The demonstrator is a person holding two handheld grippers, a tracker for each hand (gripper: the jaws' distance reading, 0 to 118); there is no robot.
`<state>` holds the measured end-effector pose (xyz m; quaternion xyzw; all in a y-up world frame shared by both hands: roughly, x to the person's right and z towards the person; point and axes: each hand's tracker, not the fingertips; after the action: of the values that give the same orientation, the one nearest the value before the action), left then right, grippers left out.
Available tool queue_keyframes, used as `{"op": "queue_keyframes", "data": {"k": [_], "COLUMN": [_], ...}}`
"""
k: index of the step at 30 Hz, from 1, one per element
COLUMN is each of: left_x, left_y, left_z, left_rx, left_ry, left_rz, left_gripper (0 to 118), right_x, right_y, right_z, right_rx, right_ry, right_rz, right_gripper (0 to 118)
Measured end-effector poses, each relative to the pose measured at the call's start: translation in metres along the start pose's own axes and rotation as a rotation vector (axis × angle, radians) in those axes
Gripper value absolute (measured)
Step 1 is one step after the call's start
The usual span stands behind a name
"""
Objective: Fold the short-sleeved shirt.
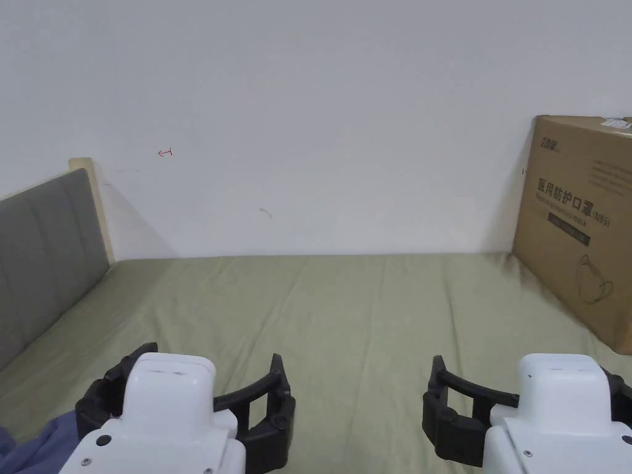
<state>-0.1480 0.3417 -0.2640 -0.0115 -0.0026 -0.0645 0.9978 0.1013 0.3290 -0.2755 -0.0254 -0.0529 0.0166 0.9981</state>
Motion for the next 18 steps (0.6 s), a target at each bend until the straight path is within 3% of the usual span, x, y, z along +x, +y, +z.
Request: {"op": "queue_keyframes", "data": {"k": [3, 4, 5, 6, 7, 8, 9, 11, 13, 18], "left_x": [0.001, -0.001, -0.003, -0.002, -0.001, -0.001, -0.002, -0.003, -0.005, -0.011], "left_y": [0.001, 0.002, 0.004, 0.006, 0.008, 0.008, 0.007, 0.006, 0.006, 0.006], "left_z": [0.003, 0.004, 0.005, 0.005, 0.003, 0.002, 0.003, 0.005, 0.006, 0.003], "left_rx": [0.001, 0.019, 0.039, 0.035, 0.025, 0.017, 0.027, 0.017, 0.010, -0.011], "left_ry": [0.005, -0.032, -0.062, -0.045, -0.013, 0.025, 0.028, 0.014, 0.011, -0.008], "left_rz": [0.021, 0.054, 0.085, 0.099, 0.107, 0.100, 0.095, 0.092, 0.114, 0.182], "left_gripper": [104, 98, 84, 61, 25, 7, 5, 1, 0, 0], "right_x": [0.001, 0.000, -0.001, -0.001, -0.002, -0.002, -0.001, 0.004, 0.004, 0.006], "right_y": [0.002, 0.004, 0.004, 0.004, 0.004, 0.004, 0.004, 0.005, 0.004, 0.005], "right_z": [0.003, 0.003, 0.004, 0.005, 0.006, 0.004, 0.003, 0.000, -0.001, -0.001], "right_rx": [0.019, 0.021, 0.025, 0.030, 0.036, 0.038, 0.024, 0.000, 0.007, 0.001], "right_ry": [0.045, 0.039, 0.041, 0.041, 0.035, 0.015, 0.011, 0.058, 0.038, 0.067], "right_rz": [0.011, 0.022, 0.036, 0.038, 0.033, 0.010, -0.013, -0.025, -0.009, -0.020], "right_gripper": [118, 116, 111, 99, 63, 28, 17, 16, 1, 0]}}
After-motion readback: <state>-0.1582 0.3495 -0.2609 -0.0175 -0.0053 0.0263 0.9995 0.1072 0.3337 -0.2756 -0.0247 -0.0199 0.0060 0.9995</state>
